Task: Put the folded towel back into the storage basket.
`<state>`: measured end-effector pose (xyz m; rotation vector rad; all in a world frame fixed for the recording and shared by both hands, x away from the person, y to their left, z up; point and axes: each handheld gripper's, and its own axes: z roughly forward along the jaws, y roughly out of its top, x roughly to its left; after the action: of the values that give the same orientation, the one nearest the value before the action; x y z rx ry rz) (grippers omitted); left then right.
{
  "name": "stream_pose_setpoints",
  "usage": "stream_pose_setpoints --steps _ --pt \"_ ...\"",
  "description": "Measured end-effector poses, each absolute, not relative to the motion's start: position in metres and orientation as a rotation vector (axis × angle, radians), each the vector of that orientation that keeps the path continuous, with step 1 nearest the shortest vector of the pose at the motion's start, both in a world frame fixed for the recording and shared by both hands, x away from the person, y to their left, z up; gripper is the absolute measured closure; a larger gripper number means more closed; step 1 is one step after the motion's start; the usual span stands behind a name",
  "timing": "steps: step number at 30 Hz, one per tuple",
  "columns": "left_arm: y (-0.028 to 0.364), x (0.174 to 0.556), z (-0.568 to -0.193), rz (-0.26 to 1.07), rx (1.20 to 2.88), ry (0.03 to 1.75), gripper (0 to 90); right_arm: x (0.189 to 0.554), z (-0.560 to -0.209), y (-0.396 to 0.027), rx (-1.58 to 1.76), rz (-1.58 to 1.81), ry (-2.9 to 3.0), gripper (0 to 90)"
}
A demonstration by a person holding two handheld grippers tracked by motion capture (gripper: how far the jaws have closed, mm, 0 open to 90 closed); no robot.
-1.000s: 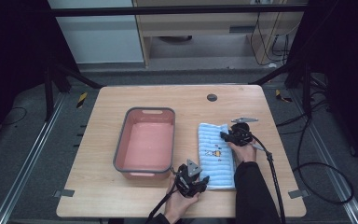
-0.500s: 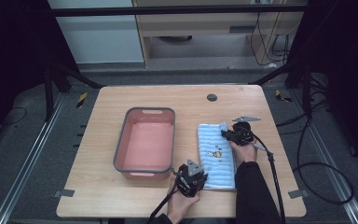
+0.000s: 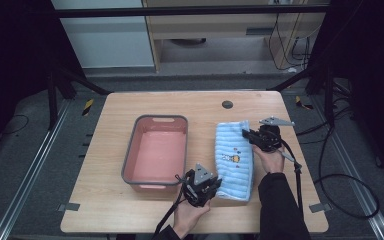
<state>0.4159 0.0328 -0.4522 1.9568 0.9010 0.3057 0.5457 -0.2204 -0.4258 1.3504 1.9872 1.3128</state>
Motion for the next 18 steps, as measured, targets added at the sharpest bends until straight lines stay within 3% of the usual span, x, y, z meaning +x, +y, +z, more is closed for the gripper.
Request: stream_pose_setpoints --steps 18 --pt "0.071 0.416 -0.396 0.384 1.887 0.866 84.1 0.53 -0.361 -0.194 1.224 1.379 1.886 81.6"
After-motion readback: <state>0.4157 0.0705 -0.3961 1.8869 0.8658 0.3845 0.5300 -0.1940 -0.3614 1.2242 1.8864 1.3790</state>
